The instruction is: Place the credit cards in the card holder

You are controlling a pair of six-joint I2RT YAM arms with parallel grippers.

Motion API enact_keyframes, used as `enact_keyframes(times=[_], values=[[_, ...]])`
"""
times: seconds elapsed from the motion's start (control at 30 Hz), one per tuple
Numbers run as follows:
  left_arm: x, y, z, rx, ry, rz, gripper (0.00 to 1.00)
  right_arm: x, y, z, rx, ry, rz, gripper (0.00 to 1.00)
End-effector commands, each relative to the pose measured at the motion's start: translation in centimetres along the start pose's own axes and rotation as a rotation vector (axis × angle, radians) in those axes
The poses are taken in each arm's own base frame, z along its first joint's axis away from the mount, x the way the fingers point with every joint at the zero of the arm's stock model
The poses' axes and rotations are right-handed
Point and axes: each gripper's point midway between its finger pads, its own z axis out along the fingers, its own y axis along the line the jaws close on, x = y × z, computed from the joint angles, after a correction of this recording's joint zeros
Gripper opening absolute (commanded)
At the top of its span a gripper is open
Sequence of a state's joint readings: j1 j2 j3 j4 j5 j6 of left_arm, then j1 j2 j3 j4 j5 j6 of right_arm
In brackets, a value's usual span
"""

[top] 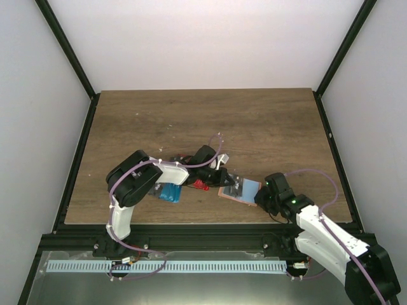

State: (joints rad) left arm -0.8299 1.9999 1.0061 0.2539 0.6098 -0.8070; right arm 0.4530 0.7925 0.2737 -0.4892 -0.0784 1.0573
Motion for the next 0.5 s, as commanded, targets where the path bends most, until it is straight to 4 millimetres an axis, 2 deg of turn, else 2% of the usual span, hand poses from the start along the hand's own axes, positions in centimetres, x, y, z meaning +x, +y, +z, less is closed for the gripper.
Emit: enact_keyframes(times=[0.0, 0.47], values=[[1.49, 0.11, 0.06, -0.023, 0.061, -0.007, 0.04, -0.02, -0.05, 0.01, -0.007, -0.004, 0.006, 0.2], [1.43, -0.2, 0.6, -0.023, 0.1, 0.005, 0.04, -0.03, -0.01, 0.18, -0.01, -0.004, -0.001, 0.2]])
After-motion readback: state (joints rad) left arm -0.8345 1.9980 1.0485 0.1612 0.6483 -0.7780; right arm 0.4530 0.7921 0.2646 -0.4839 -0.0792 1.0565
